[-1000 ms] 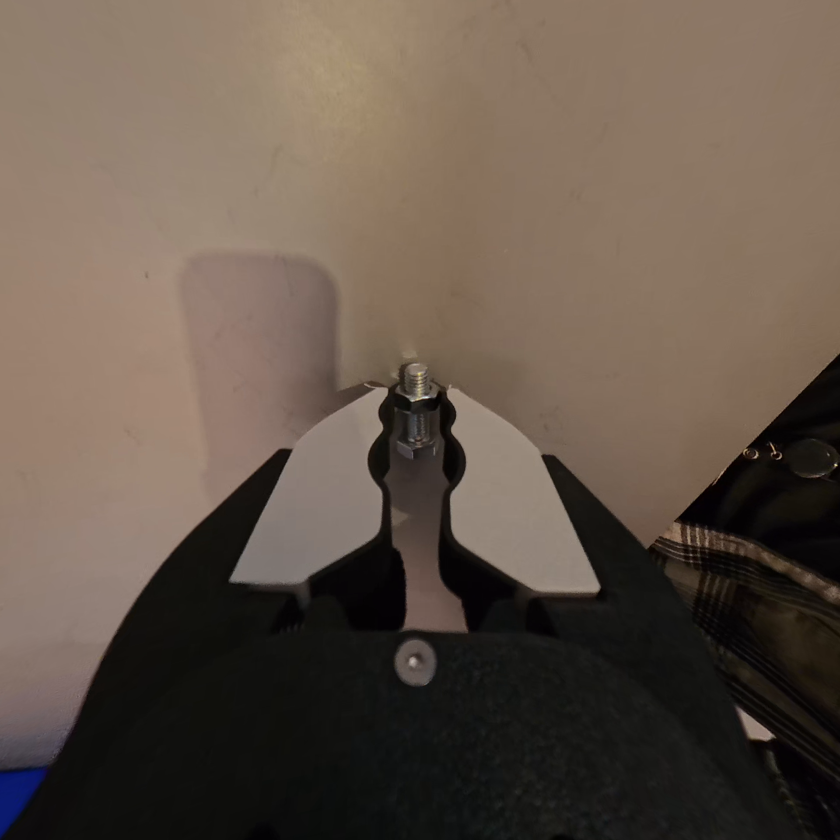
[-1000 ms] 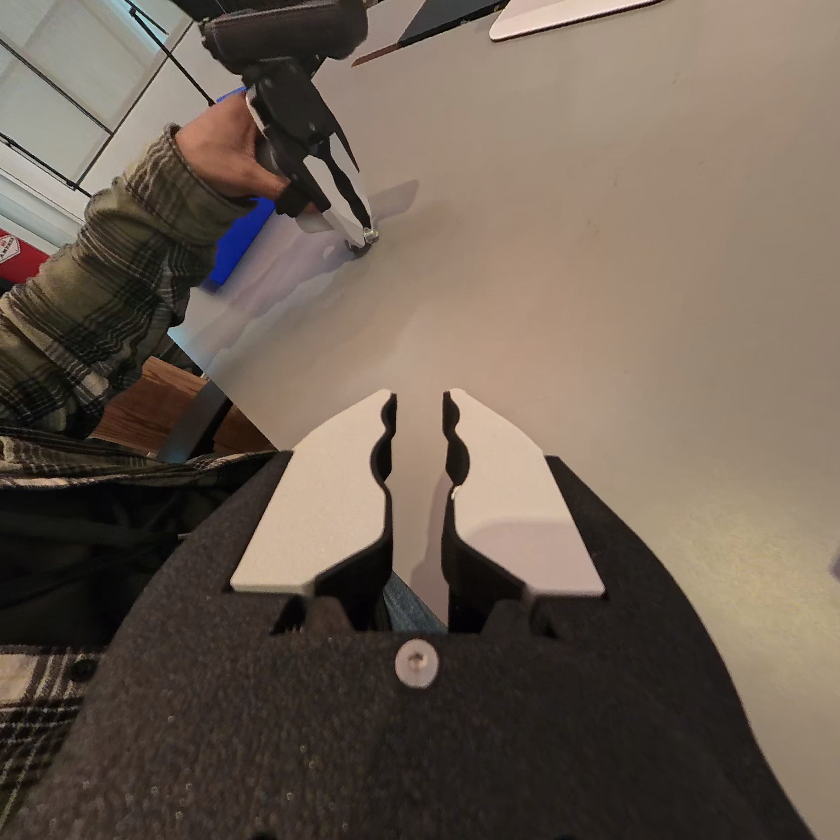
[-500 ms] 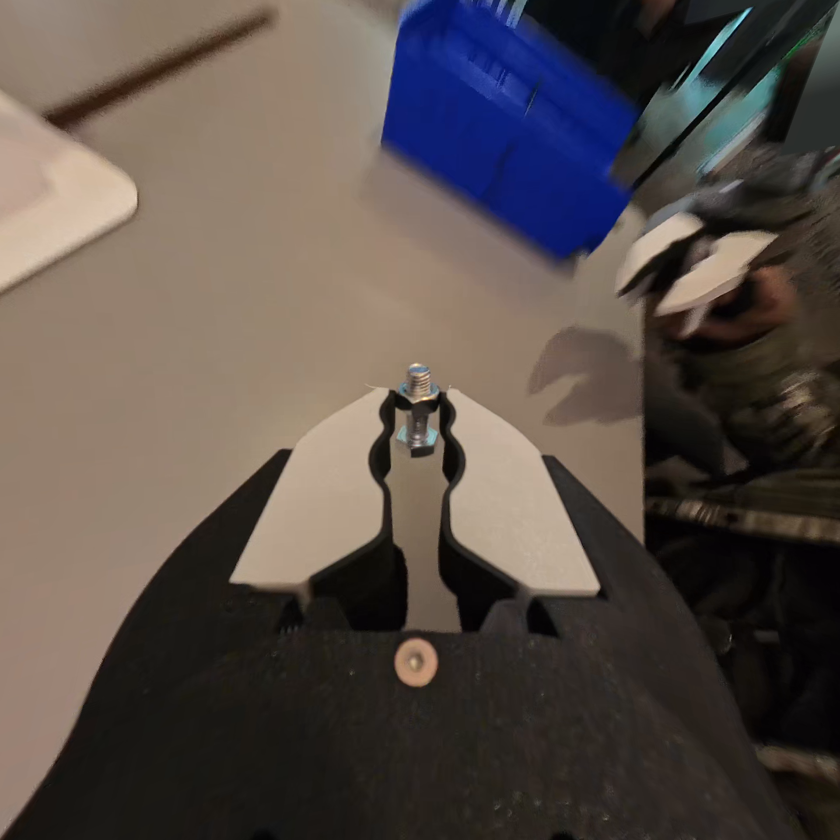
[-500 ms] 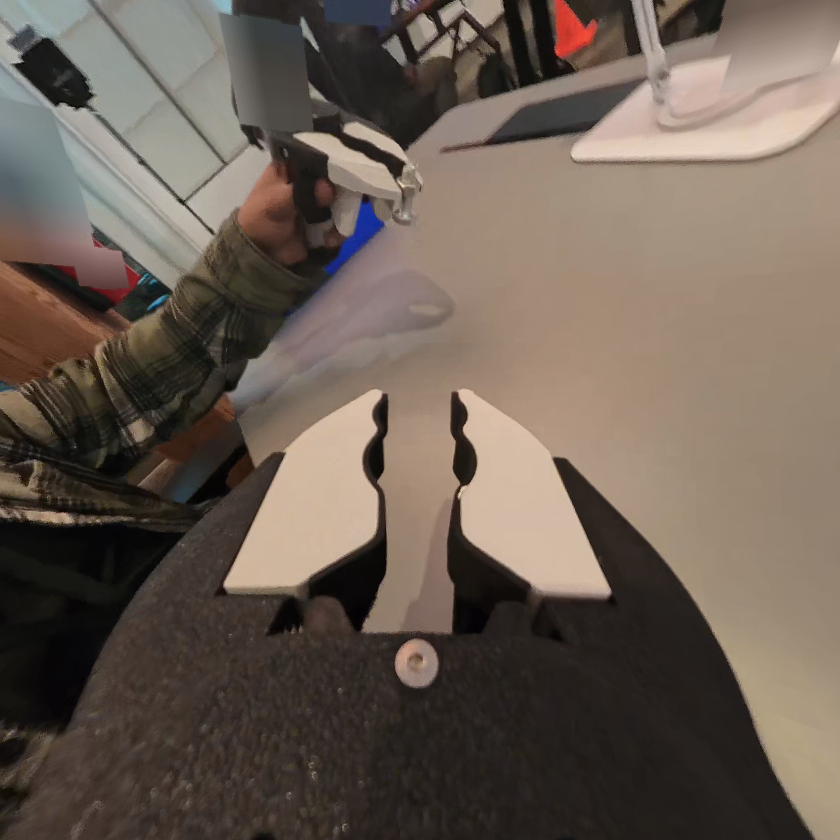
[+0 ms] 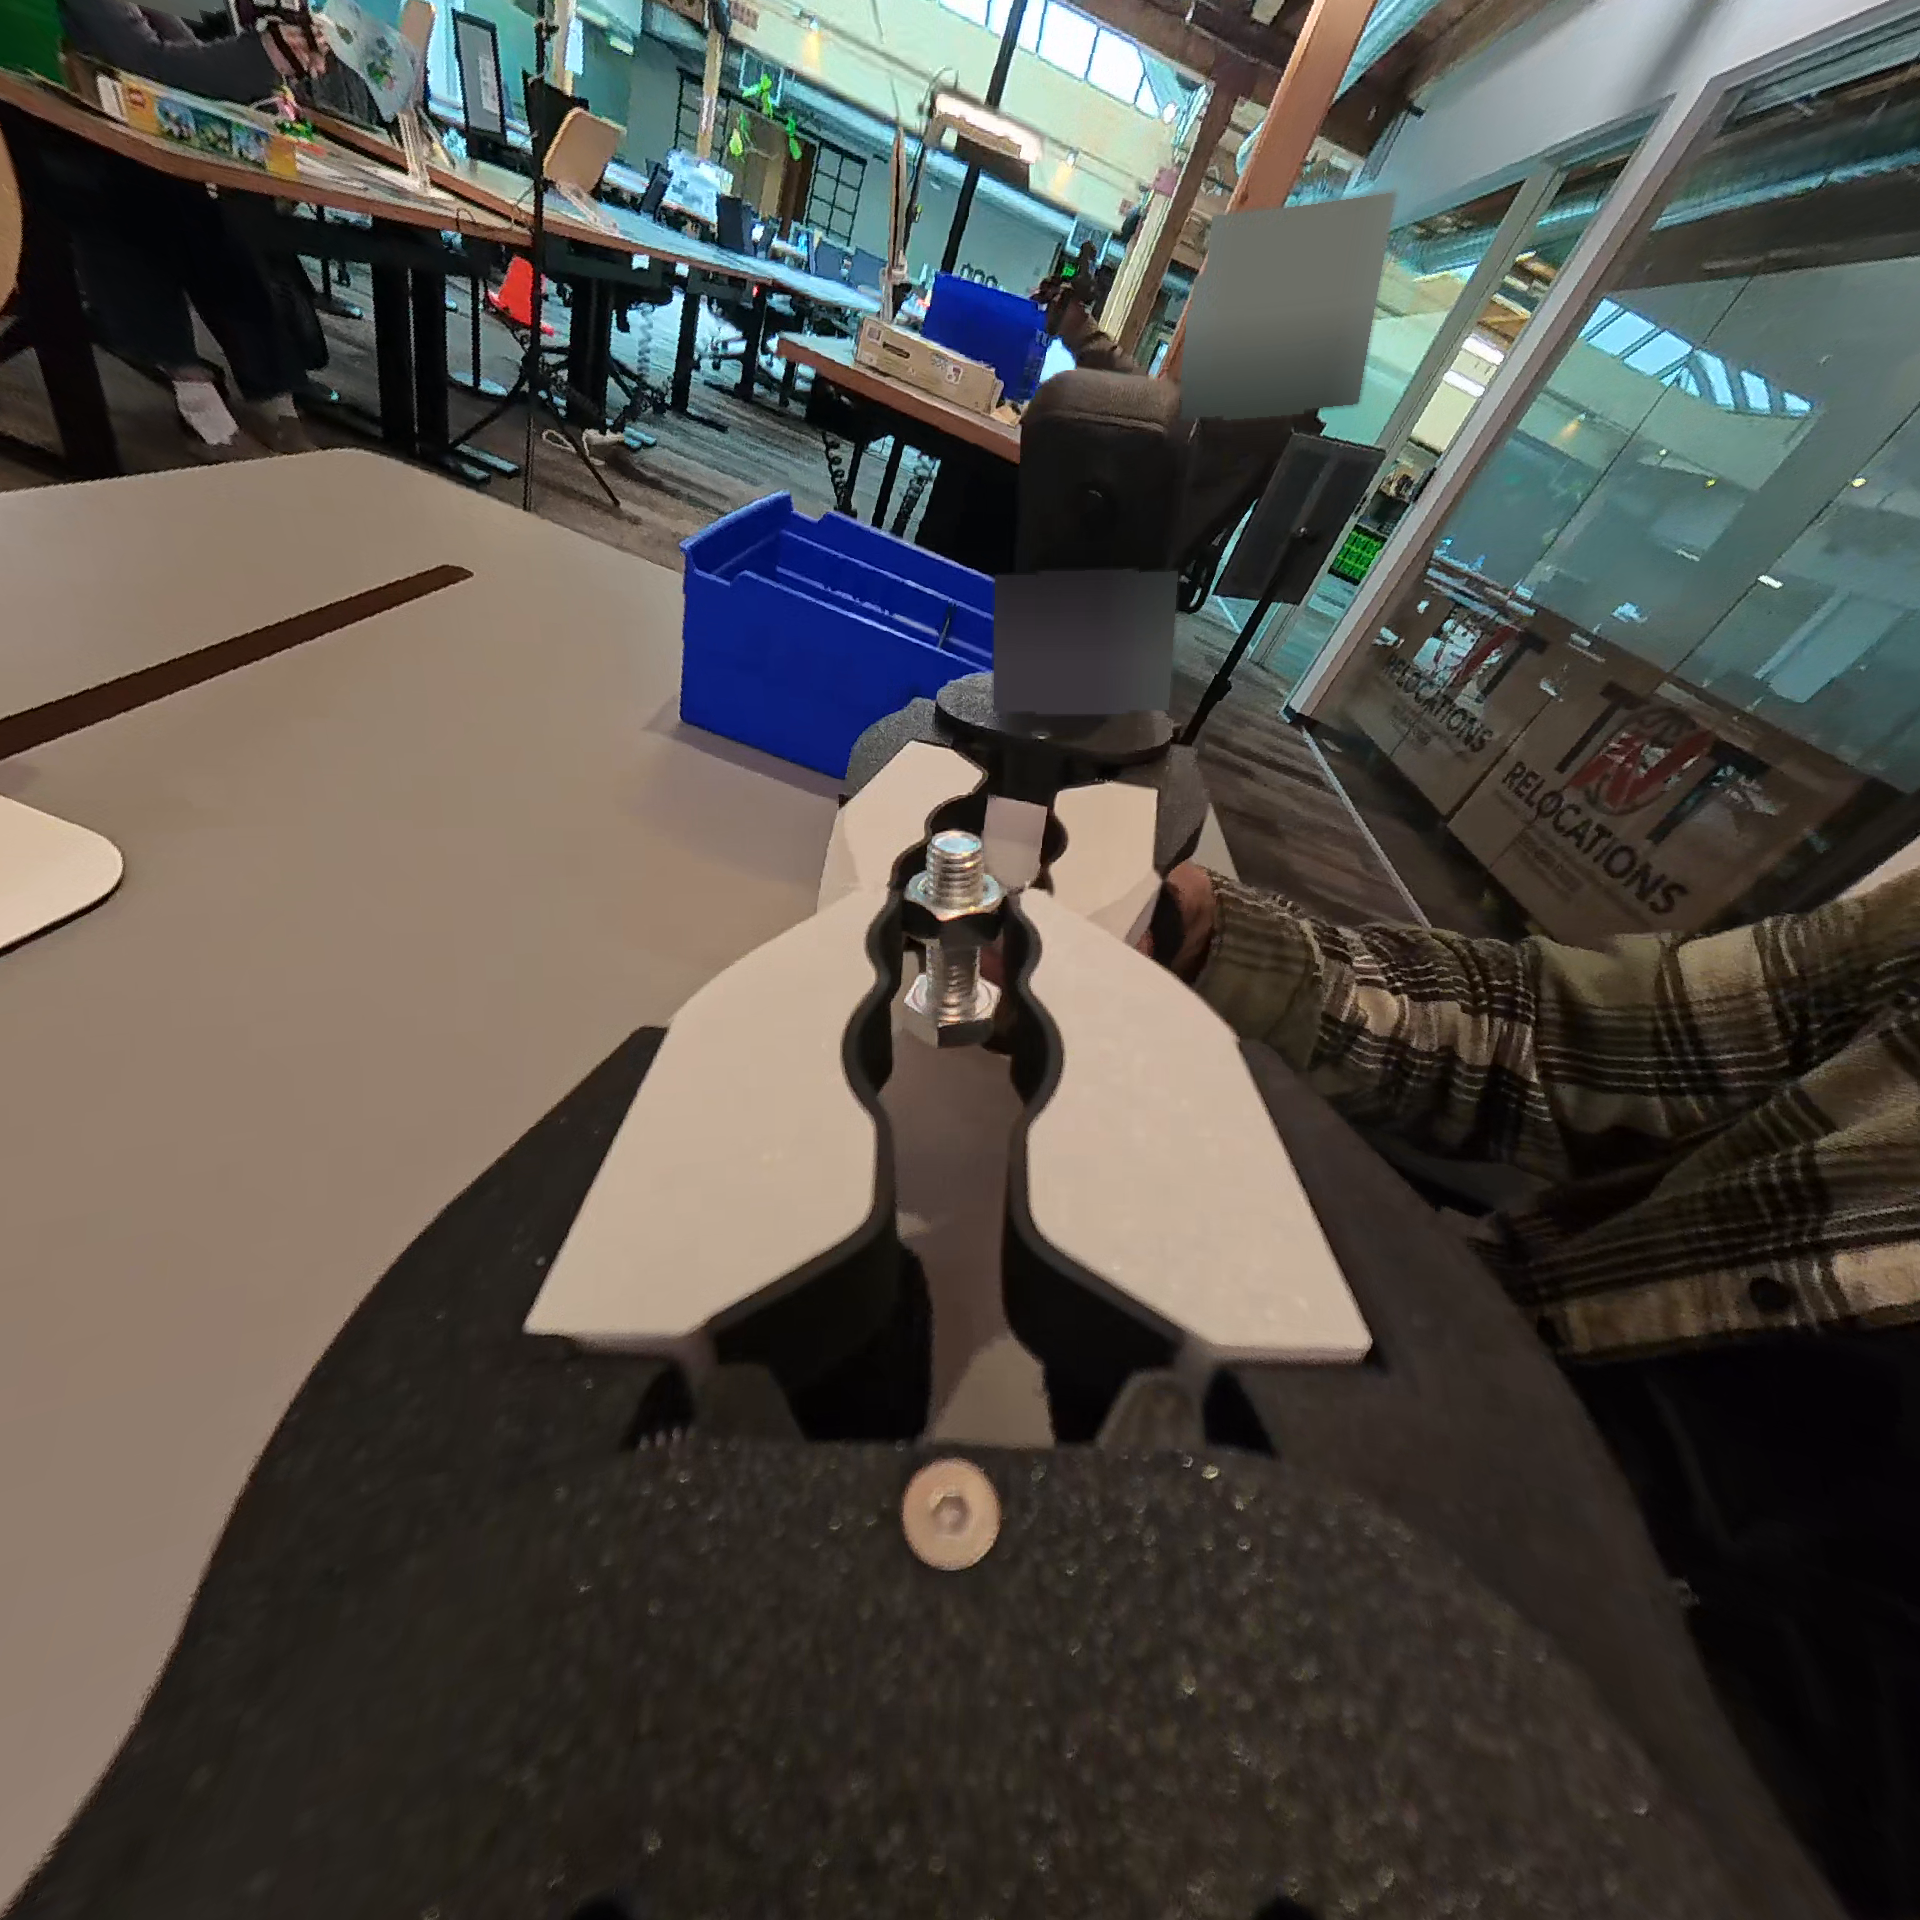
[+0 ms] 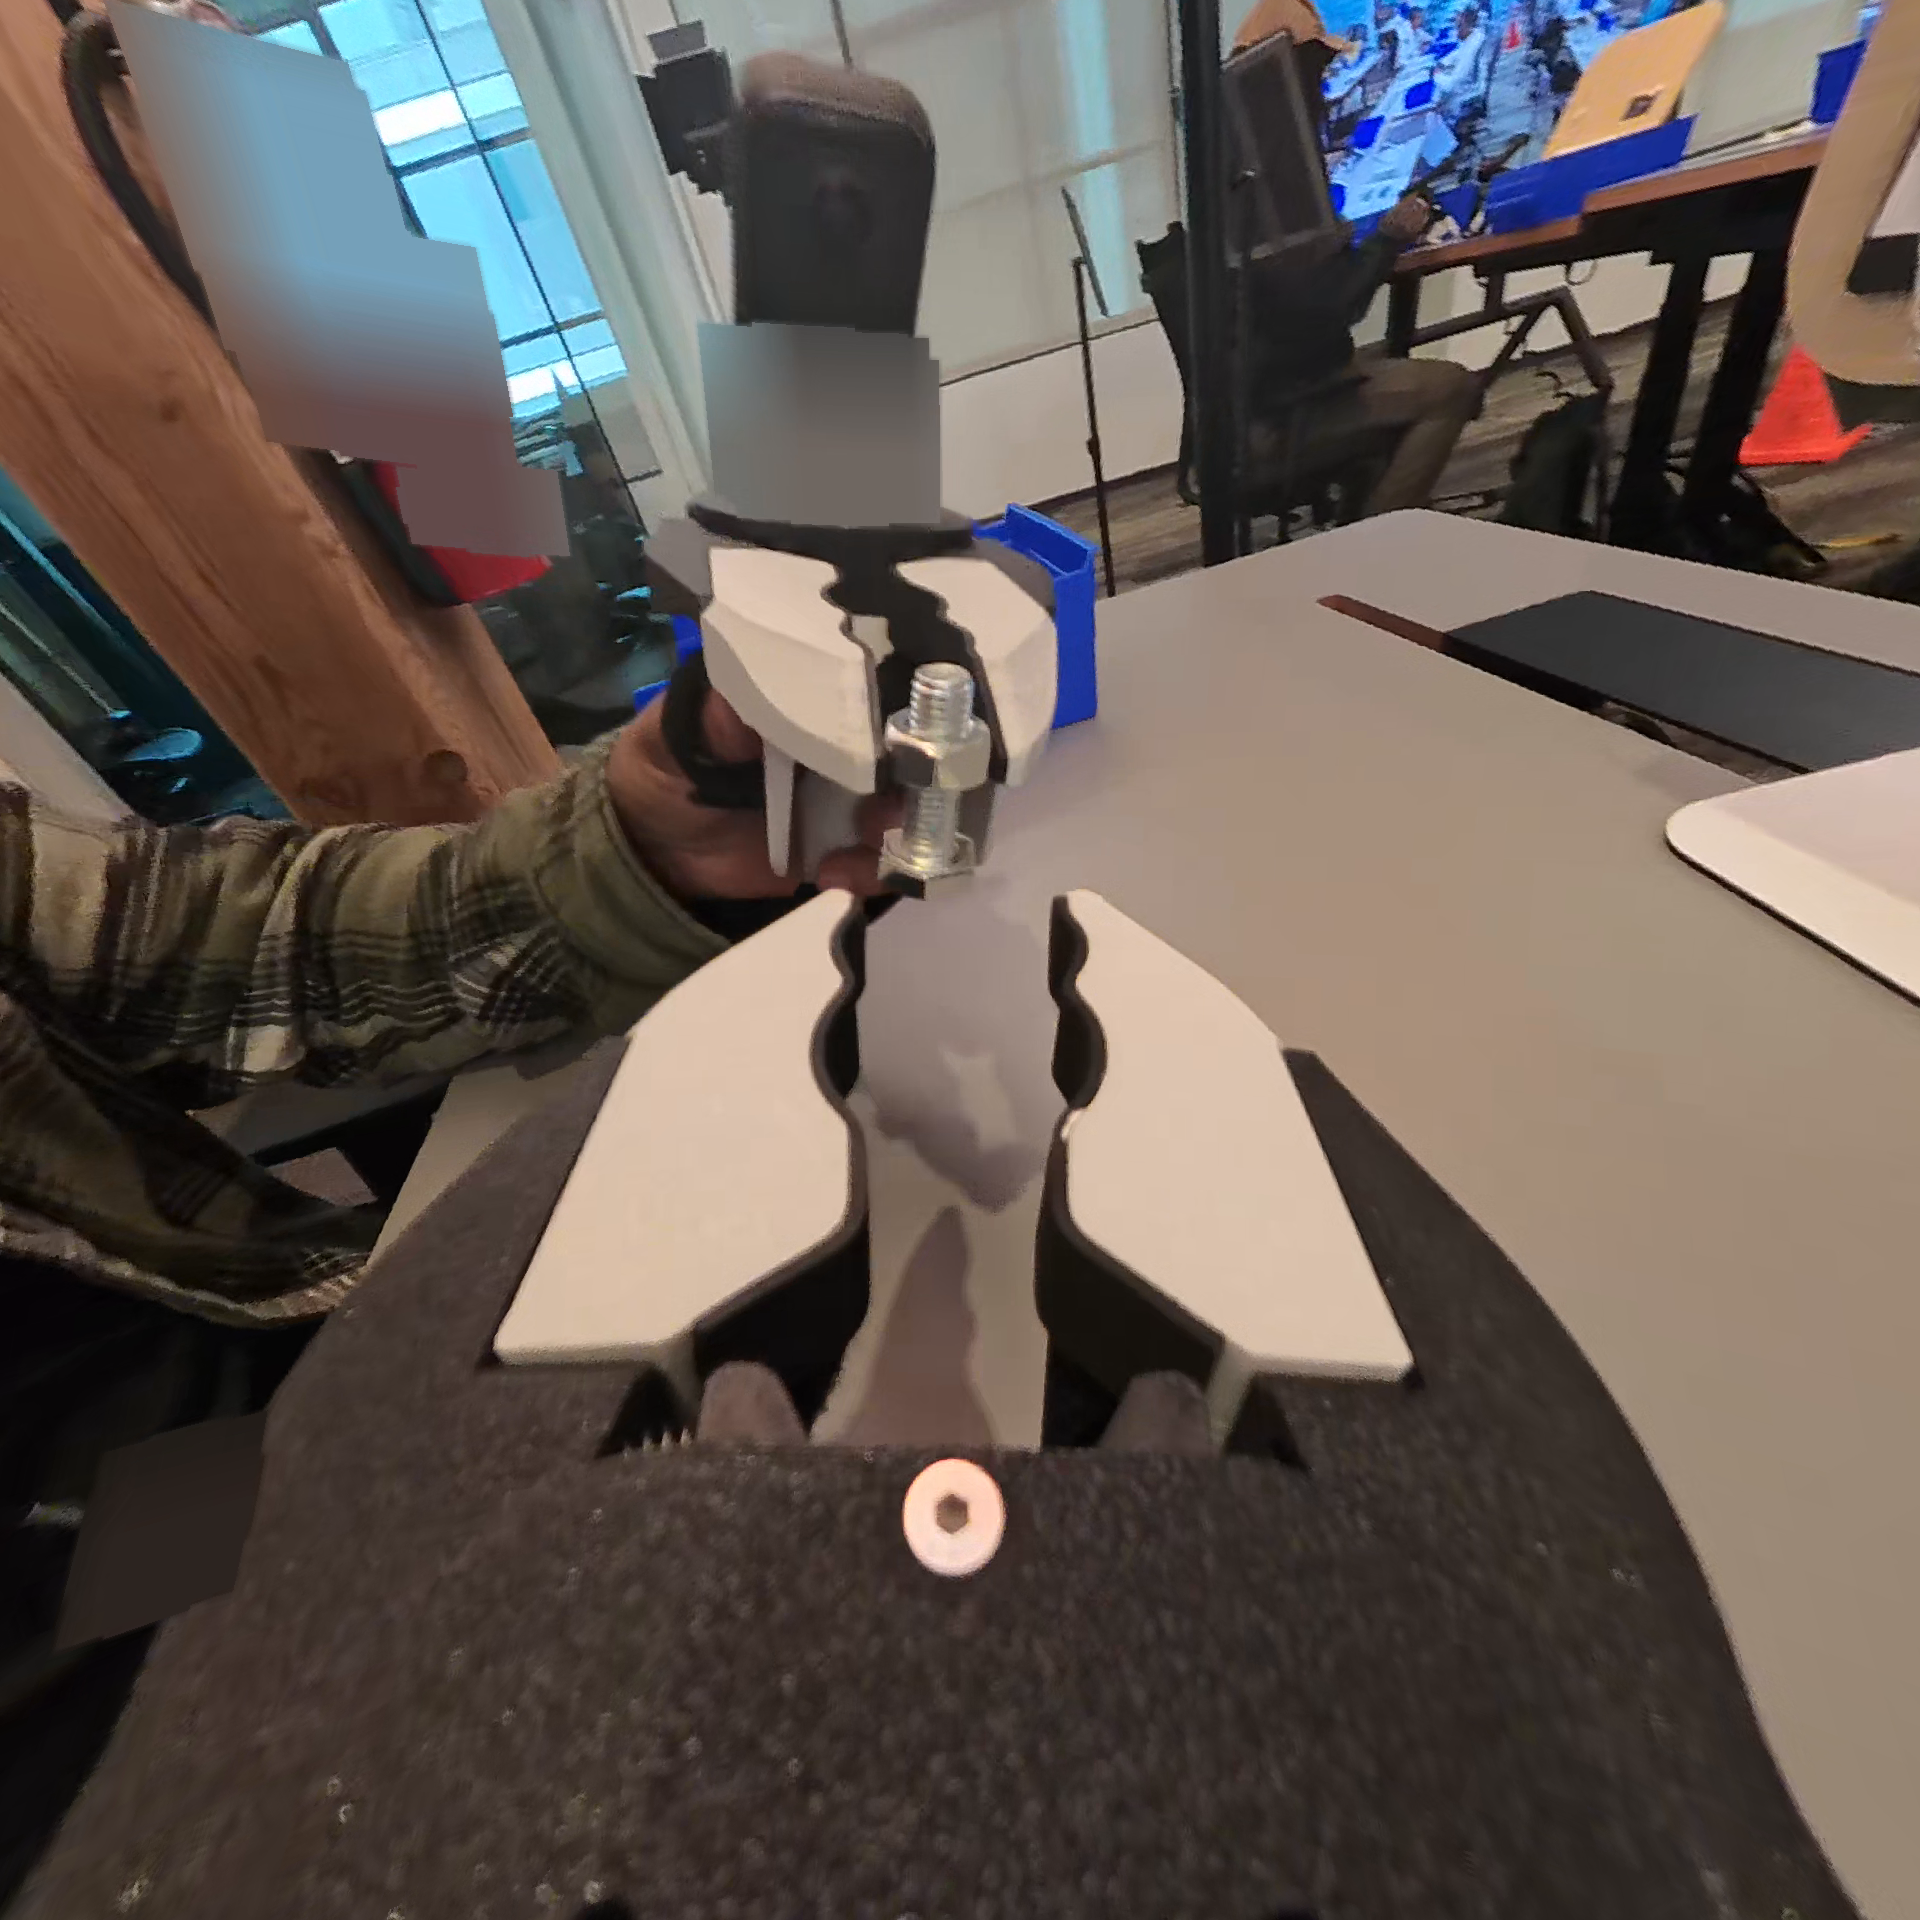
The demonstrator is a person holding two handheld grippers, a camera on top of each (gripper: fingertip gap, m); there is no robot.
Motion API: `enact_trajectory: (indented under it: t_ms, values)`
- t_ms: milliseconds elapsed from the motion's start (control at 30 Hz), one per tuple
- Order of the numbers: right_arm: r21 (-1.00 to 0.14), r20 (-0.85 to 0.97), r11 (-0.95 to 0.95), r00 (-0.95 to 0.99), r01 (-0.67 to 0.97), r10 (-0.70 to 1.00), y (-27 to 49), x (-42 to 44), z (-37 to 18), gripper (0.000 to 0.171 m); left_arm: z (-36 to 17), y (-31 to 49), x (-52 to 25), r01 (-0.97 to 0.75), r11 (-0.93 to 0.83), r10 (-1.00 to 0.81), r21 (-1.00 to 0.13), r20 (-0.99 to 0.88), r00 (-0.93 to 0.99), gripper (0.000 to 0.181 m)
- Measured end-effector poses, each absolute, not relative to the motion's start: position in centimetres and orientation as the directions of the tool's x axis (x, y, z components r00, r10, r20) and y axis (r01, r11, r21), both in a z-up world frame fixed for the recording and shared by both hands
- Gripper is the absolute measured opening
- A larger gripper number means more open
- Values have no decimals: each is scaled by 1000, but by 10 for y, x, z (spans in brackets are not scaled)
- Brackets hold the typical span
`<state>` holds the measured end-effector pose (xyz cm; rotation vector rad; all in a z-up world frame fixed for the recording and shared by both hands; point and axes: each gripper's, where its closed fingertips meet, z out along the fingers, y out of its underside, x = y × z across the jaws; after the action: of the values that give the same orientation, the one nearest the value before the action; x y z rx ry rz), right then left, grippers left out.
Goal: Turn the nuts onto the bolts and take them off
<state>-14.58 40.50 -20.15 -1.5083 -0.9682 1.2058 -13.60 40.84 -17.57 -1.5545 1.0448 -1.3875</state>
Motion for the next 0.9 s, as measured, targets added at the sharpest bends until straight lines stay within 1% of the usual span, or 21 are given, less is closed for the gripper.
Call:
enact_trajectory:
  t_ms: [133,467,600,700,800,900]
  values:
    - [-968,-245,-252,177,15,953,403,-148,-201,34,-178,409,-137,-33,-359,-933,-933,358,35,18]
    - [-950,-308,-311,135,-2,942,401,-151,-203,31,-187,402,-132,-72,-343,-939,-936,343,18,18]
    - [-947,-321,-322,112,-12,940,399,-151,-203,24,-187,400,-130,-68,-341,-940,-938,341,10,18]
    - [-941,-339,-339,85,-23,937,396,-151,-201,9,-188,399,-130,-74,-344,-939,-936,345,6,18]
    - [-935,-356,-355,76,-23,931,395,-150,-201,9,-189,399,-129,-68,-351,-936,-934,352,-3,18]
    - [-942,-336,-335,76,-26,939,394,-150,-199,9,-187,397,-128,-52,-359,-933,-932,360,-21,18]
